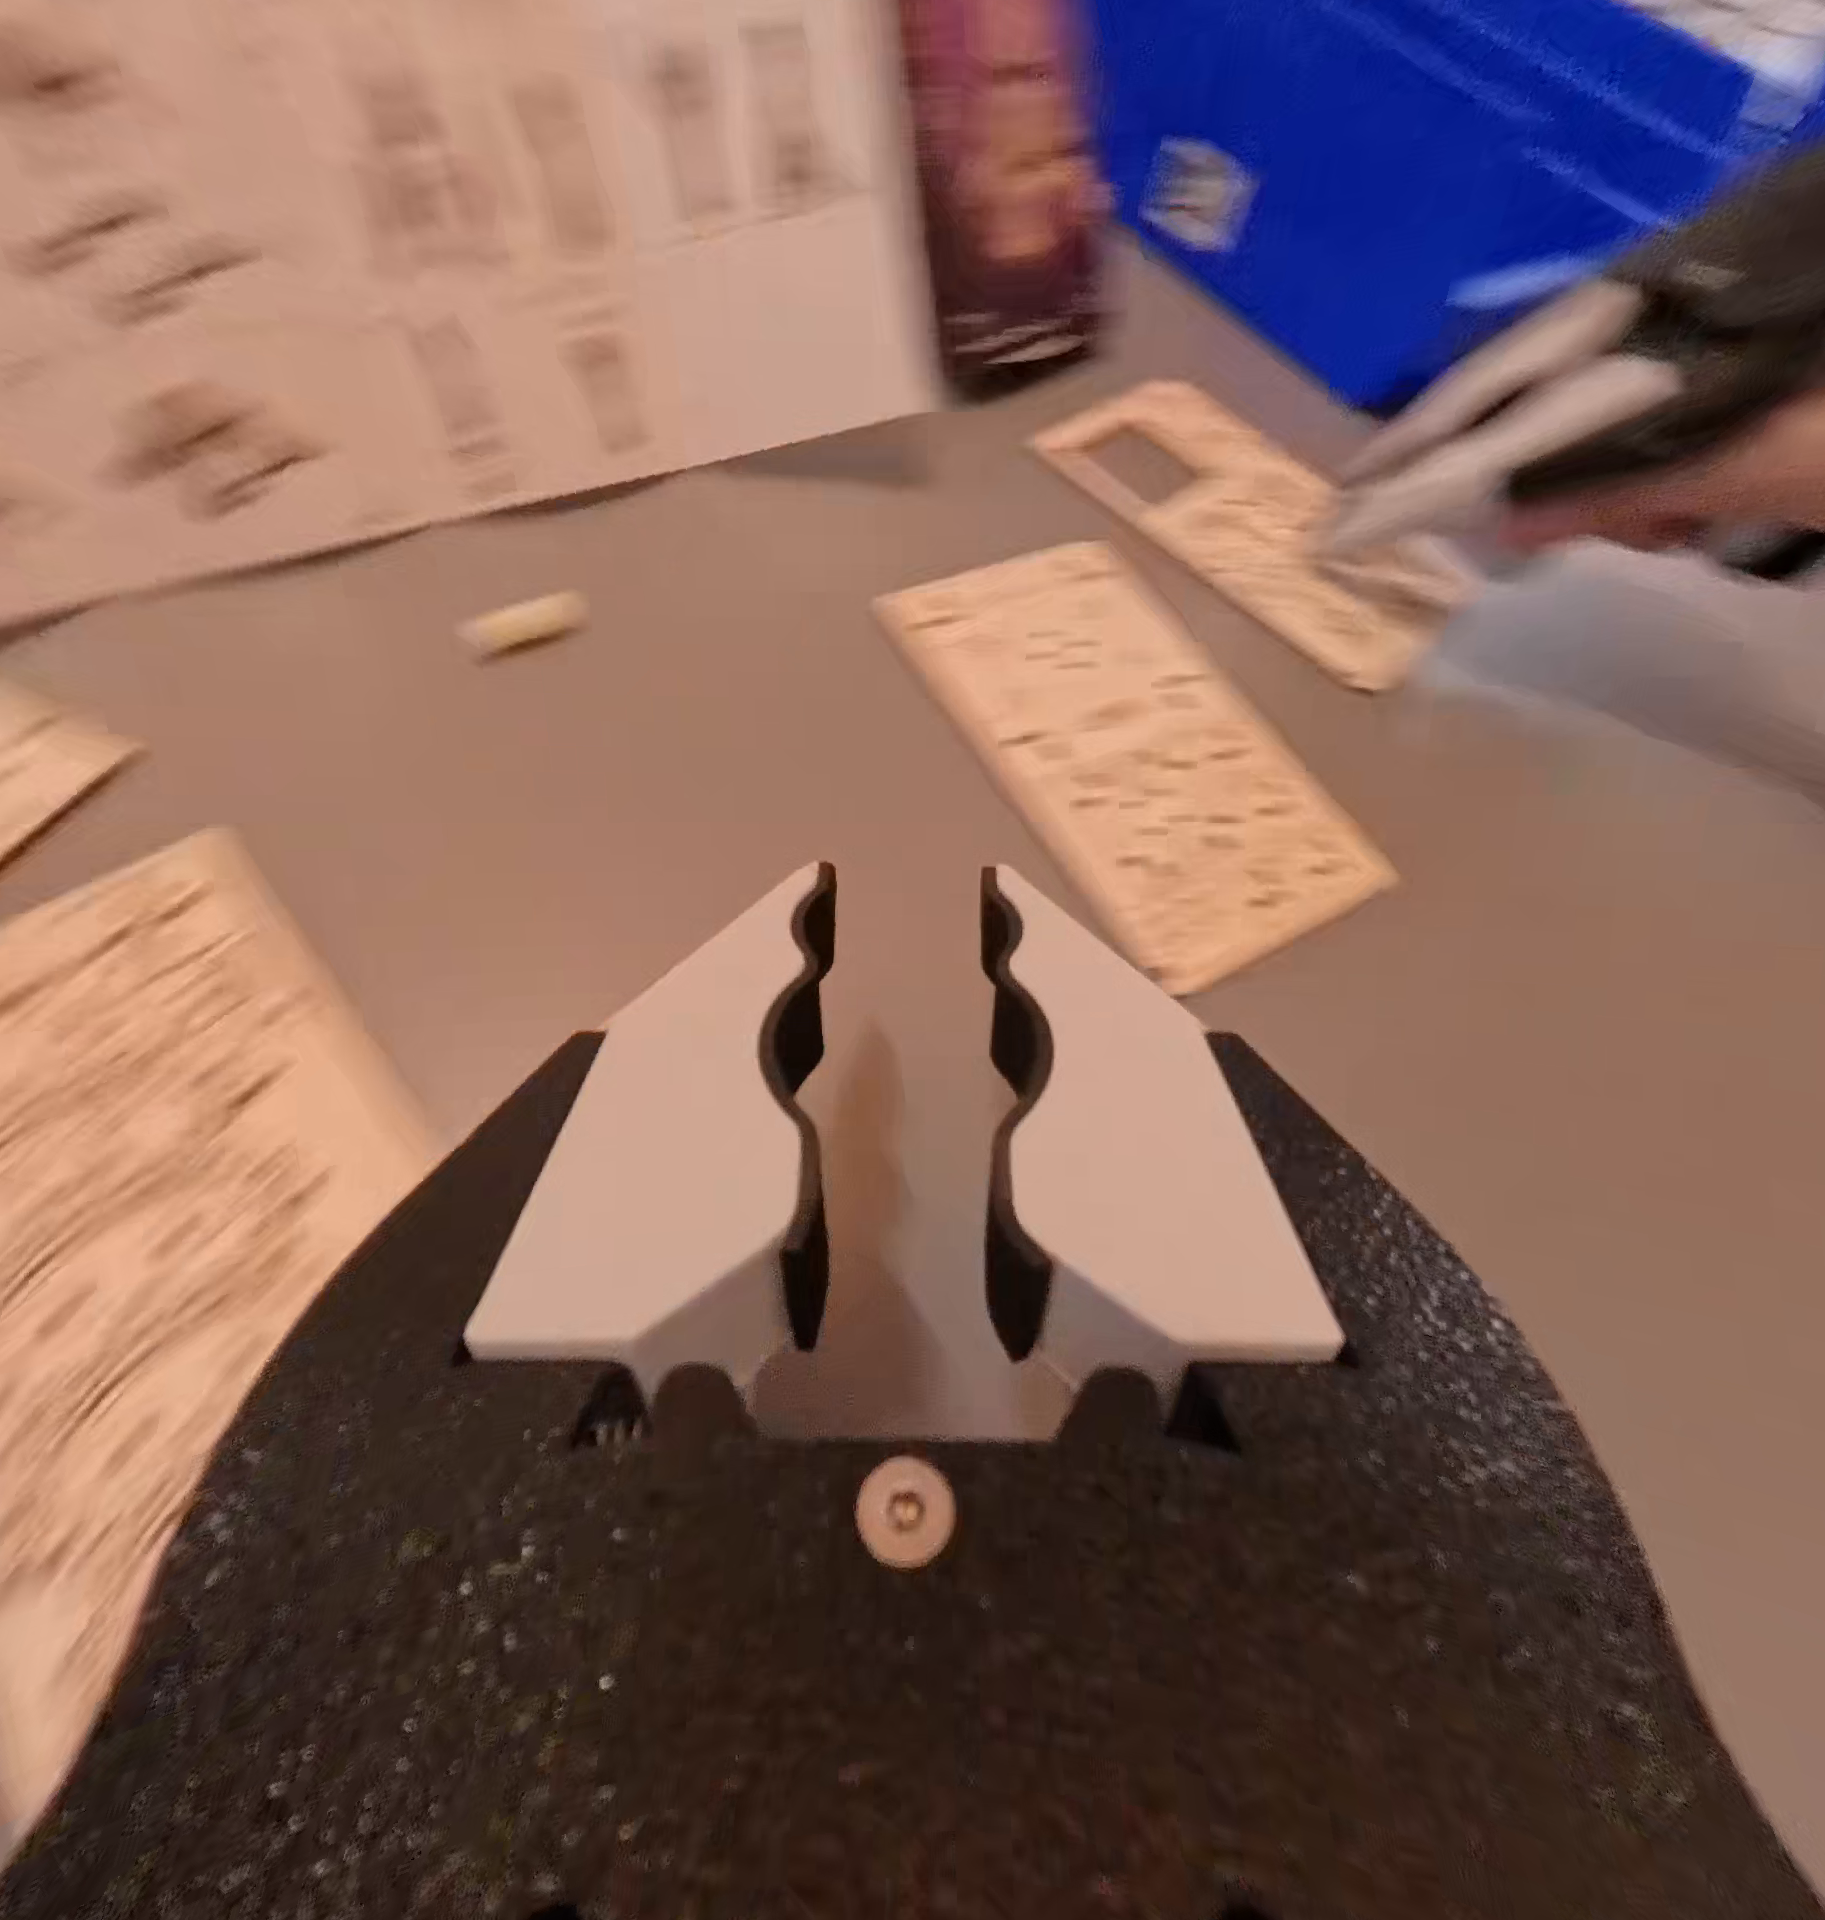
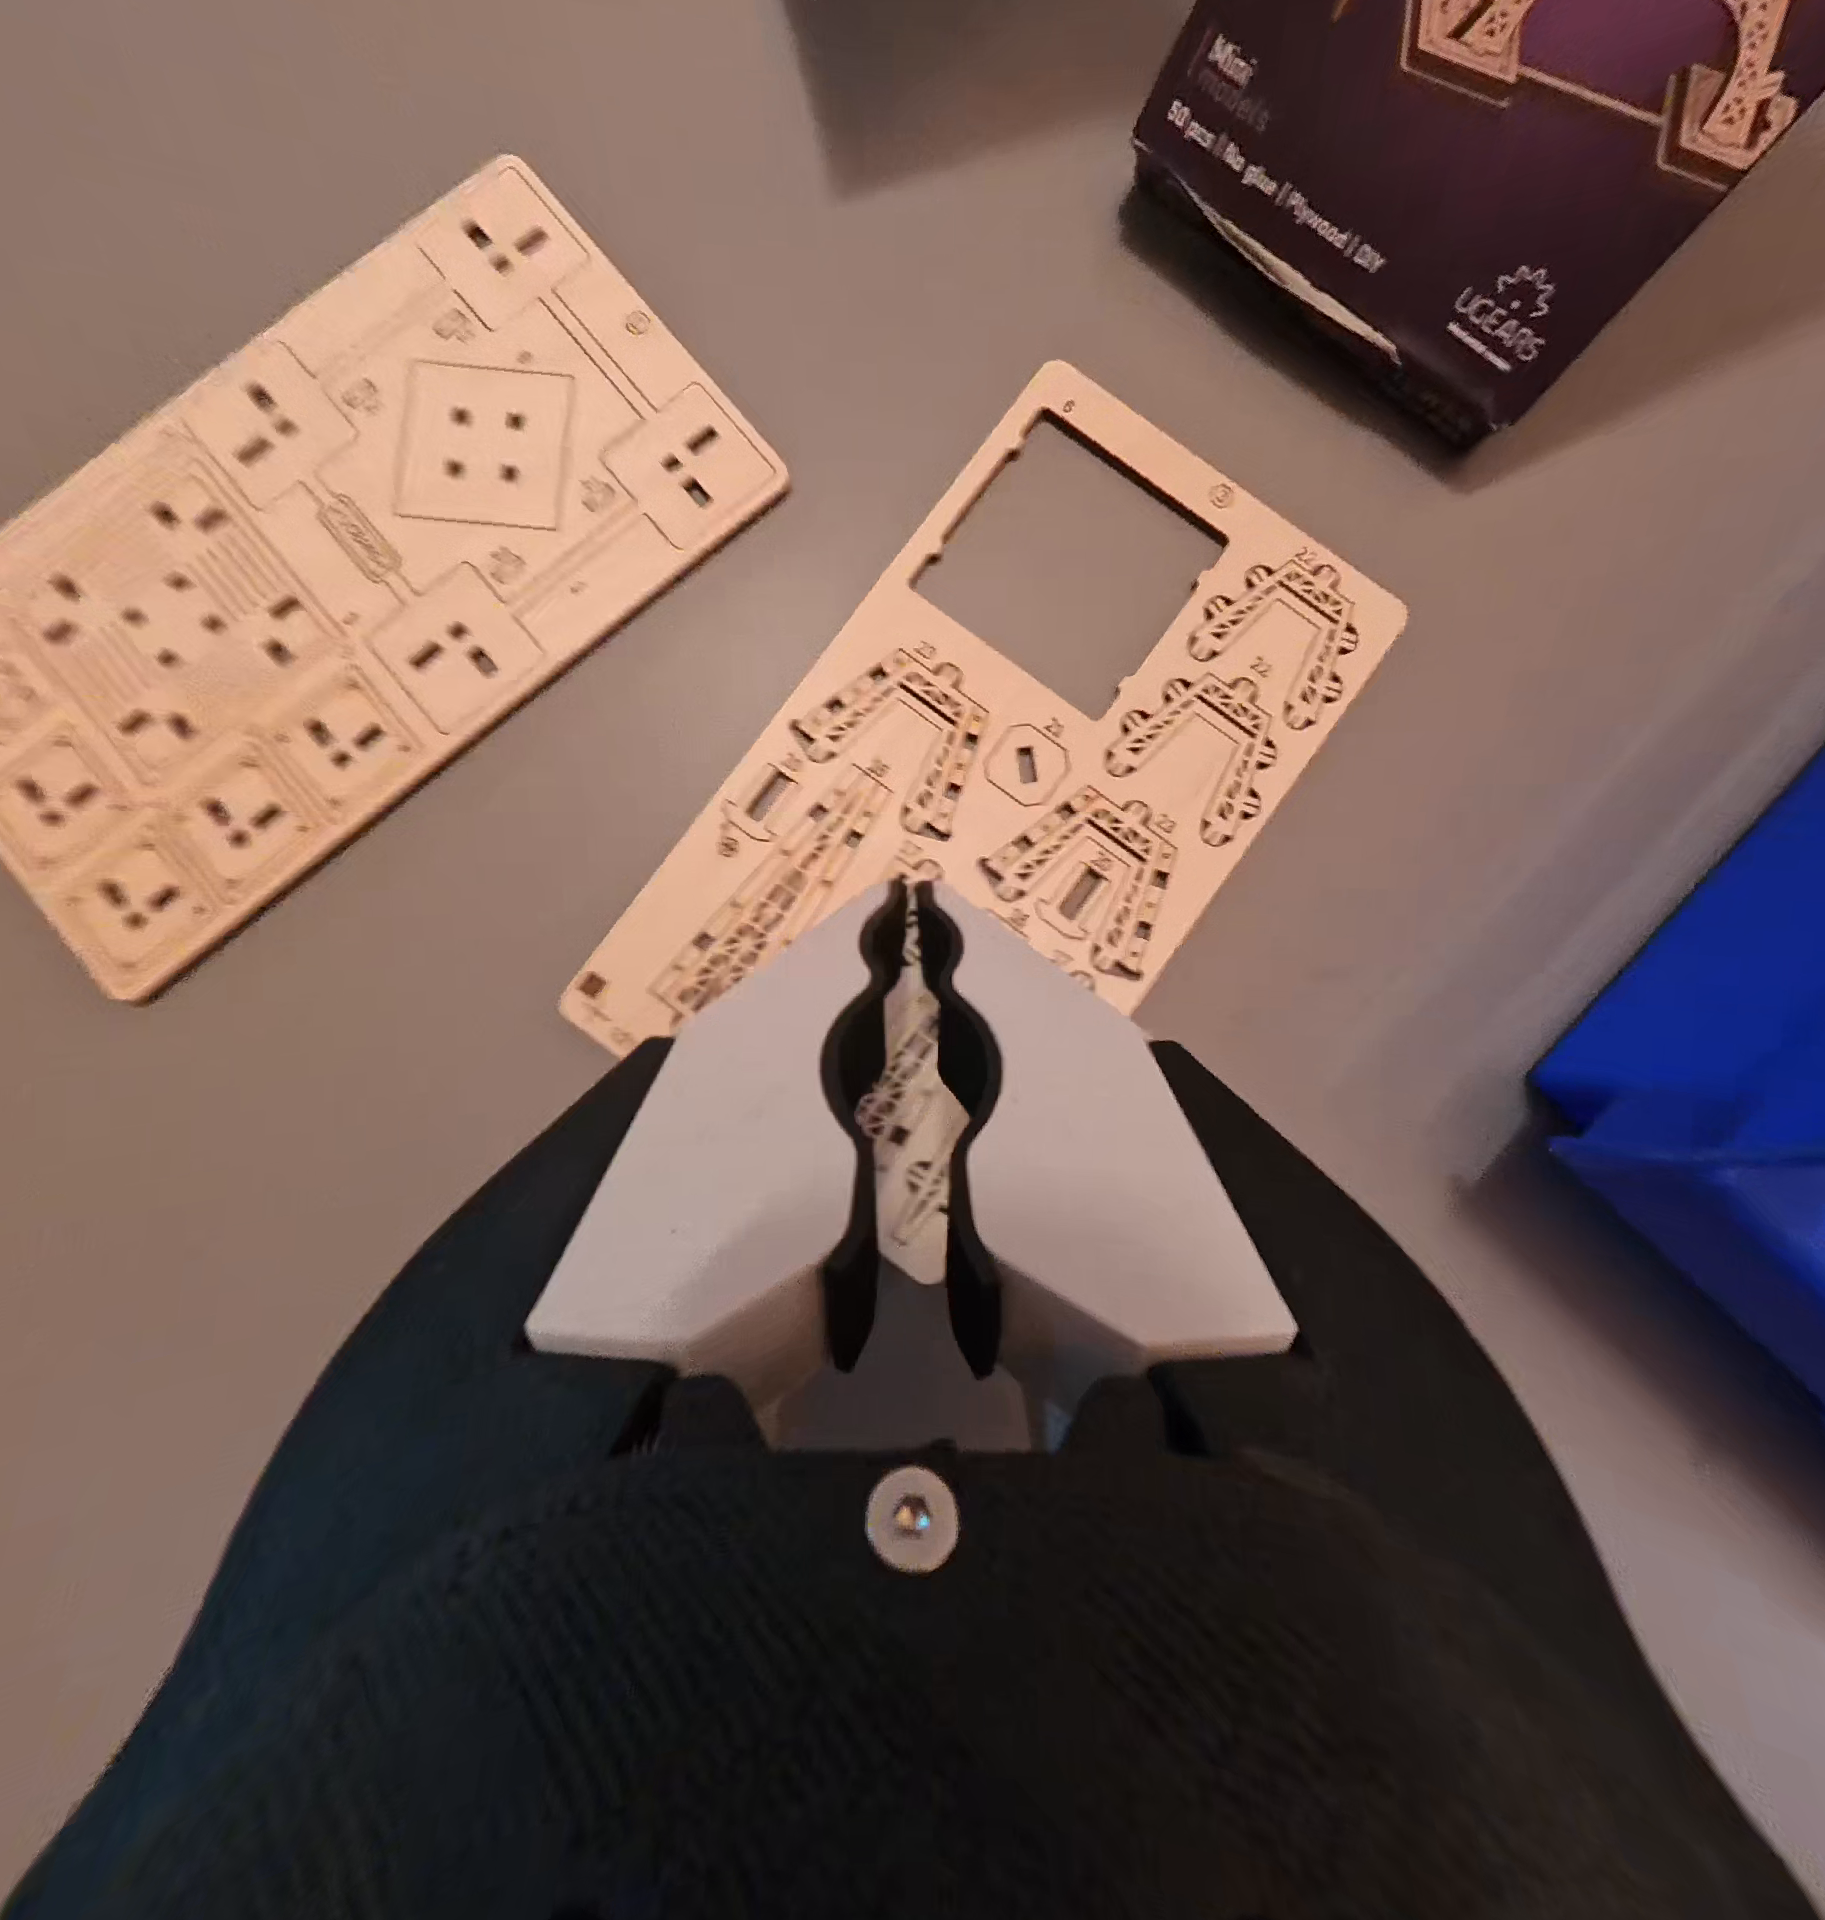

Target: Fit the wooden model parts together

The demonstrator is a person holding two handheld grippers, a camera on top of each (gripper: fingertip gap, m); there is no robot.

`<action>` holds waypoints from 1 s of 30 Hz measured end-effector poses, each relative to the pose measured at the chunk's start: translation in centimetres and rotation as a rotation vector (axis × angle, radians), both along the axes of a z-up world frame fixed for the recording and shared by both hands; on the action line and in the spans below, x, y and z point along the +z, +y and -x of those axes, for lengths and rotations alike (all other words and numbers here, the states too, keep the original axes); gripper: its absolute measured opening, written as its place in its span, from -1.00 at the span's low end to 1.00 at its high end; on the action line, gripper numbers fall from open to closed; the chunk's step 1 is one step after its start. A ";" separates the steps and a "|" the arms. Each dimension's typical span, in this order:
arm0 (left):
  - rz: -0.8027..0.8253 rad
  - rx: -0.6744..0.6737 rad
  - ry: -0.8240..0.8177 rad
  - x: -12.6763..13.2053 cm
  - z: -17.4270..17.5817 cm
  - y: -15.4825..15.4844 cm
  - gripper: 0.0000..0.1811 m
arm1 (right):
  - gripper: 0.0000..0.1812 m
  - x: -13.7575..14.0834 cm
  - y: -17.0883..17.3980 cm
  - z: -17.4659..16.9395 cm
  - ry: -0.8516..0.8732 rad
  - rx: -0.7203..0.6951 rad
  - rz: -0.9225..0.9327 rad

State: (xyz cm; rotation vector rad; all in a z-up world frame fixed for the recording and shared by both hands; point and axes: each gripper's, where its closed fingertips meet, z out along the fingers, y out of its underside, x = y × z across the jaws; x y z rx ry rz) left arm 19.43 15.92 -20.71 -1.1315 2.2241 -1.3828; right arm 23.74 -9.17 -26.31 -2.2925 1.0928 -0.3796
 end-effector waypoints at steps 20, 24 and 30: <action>-0.294 -0.287 0.065 -5.8 3.3 -10.0 -0.76 | -0.63 2.3 7.2 4.5 0.132 0.032 -0.489; -0.285 -0.292 0.047 -5.4 3.5 -10.0 -0.64 | -0.62 2.5 8.1 4.4 0.173 0.025 -0.539; -0.296 -0.186 0.053 -5.1 1.8 -8.2 -0.66 | -0.65 2.0 7.6 4.3 0.177 -0.064 -0.516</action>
